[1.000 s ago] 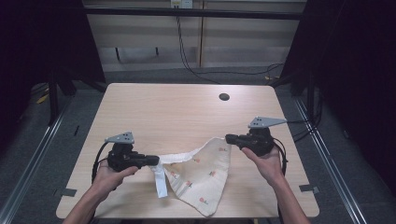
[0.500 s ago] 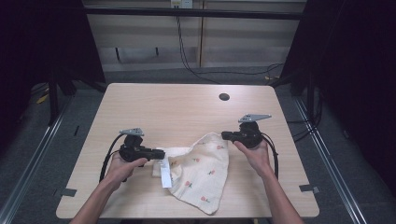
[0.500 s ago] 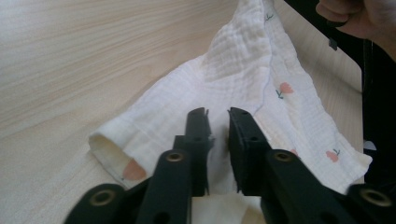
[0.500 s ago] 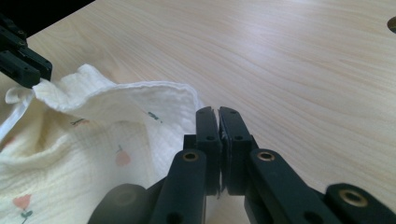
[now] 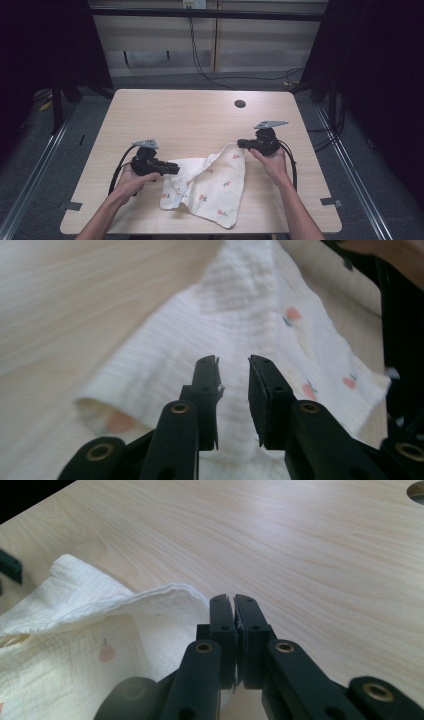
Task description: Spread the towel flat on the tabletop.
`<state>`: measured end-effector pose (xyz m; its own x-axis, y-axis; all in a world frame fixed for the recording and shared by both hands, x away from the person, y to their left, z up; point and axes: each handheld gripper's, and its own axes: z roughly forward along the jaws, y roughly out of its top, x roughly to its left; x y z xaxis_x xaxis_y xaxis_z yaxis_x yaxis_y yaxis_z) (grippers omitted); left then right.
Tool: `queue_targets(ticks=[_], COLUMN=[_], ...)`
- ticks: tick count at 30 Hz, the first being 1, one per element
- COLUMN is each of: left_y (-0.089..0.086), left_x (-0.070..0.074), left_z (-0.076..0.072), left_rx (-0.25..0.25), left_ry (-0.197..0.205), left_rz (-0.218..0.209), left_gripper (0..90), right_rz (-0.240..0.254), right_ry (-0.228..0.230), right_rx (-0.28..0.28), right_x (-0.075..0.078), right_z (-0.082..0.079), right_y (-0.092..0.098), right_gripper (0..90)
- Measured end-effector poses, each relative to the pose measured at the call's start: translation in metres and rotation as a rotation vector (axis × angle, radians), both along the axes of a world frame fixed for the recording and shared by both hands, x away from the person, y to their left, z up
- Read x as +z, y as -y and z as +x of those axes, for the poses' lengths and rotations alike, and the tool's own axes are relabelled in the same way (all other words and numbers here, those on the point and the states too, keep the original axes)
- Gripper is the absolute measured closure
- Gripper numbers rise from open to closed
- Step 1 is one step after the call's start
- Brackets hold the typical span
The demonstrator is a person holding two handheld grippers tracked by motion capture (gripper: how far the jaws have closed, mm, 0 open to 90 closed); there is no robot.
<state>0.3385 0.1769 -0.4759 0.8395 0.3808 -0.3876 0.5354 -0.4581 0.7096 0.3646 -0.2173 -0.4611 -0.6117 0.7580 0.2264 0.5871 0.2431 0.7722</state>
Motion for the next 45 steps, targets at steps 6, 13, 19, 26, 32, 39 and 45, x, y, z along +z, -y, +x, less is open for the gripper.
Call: queue_targets(ticks=[6,13,19,26,32,39,45], left_y=[-0.003,0.005,0.015,0.015,0.003,-0.014,-0.026], left_x=[-0.010,-0.020,-0.022,-0.022,-0.014,0.029,0.052], left_z=[-0.014,-0.018,-0.026,-0.023,-0.013,0.000,0.028], left_rx=[-0.033,-0.062,-0.052,-0.059,-0.025,0.035,0.108], left_ry=[0.044,0.062,0.130,0.121,0.075,0.141,0.157], left_rz=[0.043,0.087,0.155,0.157,0.082,0.004,-0.024], left_gripper=[57.8,57.2,61.4,87.4,88.1,88.2,88.1], right_rz=[-0.001,0.002,0.008,0.014,0.016,0.023,0.009], right_ry=[0.001,-0.005,0.000,0.003,0.010,0.021,0.023], right_rx=[0.004,0.005,0.002,0.009,0.019,0.019,0.019], right_x=[0.000,-0.004,-0.004,0.001,0.005,0.013,0.020], right_z=[-0.003,-0.005,-0.007,-0.012,-0.012,-0.007,0.006], right_y=[0.000,0.001,0.004,0.003,0.003,0.005,0.001], right_gripper=[87.7,87.7,87.7,87.7,87.7,87.7,87.7])
